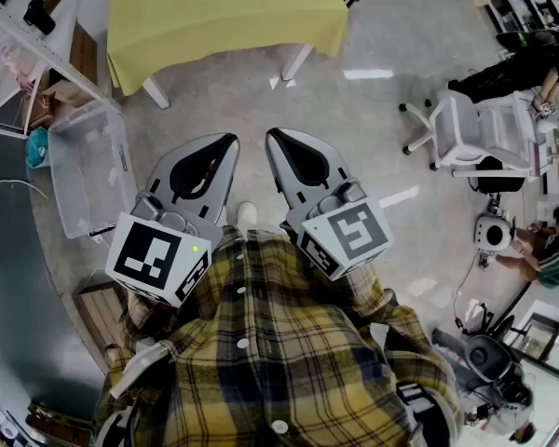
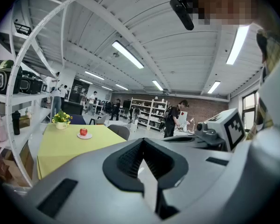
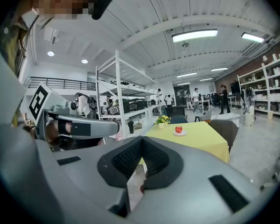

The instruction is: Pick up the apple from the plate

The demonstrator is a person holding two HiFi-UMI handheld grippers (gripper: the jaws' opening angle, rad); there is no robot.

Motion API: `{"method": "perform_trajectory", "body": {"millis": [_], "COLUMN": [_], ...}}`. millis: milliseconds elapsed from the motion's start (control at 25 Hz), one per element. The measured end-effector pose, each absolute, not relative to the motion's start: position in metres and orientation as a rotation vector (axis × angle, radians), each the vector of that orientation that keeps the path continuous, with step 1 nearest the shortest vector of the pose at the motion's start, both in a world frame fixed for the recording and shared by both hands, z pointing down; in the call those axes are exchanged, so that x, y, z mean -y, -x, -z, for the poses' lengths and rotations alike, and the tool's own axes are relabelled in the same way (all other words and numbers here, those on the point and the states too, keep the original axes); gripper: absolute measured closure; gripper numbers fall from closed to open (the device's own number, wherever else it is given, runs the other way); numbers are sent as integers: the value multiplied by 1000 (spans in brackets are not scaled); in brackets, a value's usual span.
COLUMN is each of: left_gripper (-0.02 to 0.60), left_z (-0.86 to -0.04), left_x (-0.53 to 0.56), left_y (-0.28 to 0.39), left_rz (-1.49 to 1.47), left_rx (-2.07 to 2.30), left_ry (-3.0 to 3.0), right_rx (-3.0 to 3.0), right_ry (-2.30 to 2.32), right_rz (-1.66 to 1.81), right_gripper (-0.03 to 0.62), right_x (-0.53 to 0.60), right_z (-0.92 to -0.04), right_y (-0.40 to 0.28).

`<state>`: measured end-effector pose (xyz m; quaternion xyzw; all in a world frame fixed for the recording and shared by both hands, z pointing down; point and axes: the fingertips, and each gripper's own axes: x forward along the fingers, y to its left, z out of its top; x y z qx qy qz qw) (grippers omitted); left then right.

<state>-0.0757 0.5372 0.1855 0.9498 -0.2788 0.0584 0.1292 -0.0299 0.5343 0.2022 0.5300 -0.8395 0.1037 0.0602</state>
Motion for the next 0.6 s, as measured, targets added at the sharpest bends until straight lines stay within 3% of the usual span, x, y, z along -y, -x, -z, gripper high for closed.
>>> {"method": "perform_trajectory", "body": {"millis": [600], "left_gripper": [574], "left_z": [-192], "left_x": [-554], "left_y": [53], "left_rz": [-168], "left_rx": [835], "left_ry": [-2751], "right_rx": [2585], "right_ry": [-1564], "right_rz": [-337], "right_gripper": [597], "right_x": [-551], "right_z": [-209], "right_y": [9]}}
